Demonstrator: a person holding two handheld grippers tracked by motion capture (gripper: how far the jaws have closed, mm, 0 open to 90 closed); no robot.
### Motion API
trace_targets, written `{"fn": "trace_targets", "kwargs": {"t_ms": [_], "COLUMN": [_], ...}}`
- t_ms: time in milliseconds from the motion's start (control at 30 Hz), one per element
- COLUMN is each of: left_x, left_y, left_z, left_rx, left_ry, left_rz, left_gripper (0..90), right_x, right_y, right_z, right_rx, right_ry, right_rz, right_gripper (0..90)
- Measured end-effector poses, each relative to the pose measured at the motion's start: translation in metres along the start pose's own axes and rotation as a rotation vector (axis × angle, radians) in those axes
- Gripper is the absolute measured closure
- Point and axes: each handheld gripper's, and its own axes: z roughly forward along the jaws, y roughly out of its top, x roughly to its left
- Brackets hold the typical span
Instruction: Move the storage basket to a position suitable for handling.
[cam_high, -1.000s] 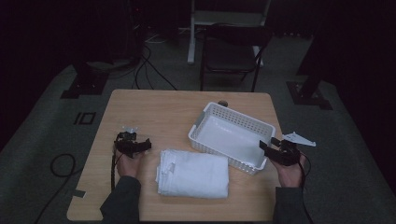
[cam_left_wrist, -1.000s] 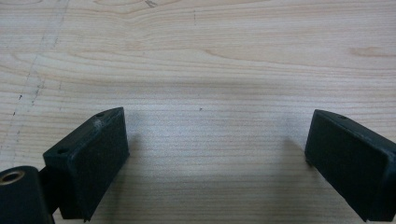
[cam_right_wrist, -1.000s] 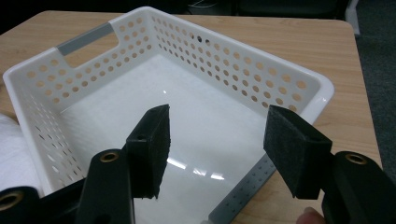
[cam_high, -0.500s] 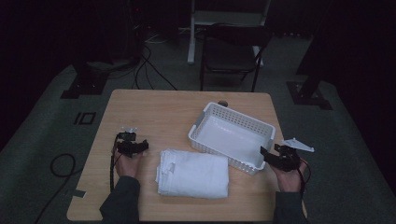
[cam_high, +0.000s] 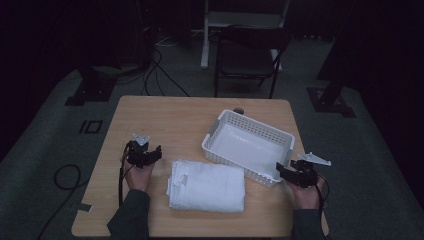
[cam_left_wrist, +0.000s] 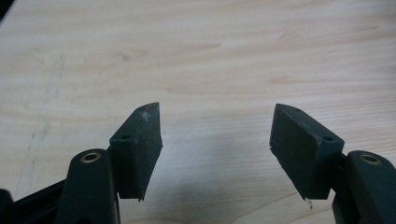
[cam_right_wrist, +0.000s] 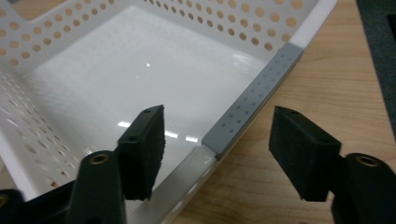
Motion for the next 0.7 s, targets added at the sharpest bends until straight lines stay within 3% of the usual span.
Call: {"fn": "trace_targets", "kwargs": {"t_ms": [167, 333, 400, 567, 700], "left_x": [-0.005, -0.008, -0.012, -0.026, -0.045], "left_y": [0.004, 0.007, 0.01, 0.018, 0.023], "left_z": [-0.01, -0.015, -0.019, -0.028, -0.035], "left_rx": [-0.043, -0.049, -0.059, -0.056, -0.059], "left_ry": [-0.044, -0.079, -0.096, -0.176, -0.233], "left_rz": [0.003, -0.005, 0.009, 0.049, 0.112], "left_gripper": [33.4, 33.4, 33.4, 33.5, 33.5], "right_x": [0.001, -0.003, -0.004, -0.002, -0.002], "right_y": [-0.002, -0.001, 0.0, 0.001, 0.003], "right_z": [0.004, 0.008, 0.011, 0.019, 0.022], "right_rx": [0.023, 0.028, 0.03, 0.057, 0.068], "right_ry": [0.018, 0.036, 0.039, 0.019, 0.021], "right_rz": [0.007, 0.025, 0.047, 0.039, 0.044], "right_gripper": [41.4, 43.6, 45.5, 51.4, 52.0]}}
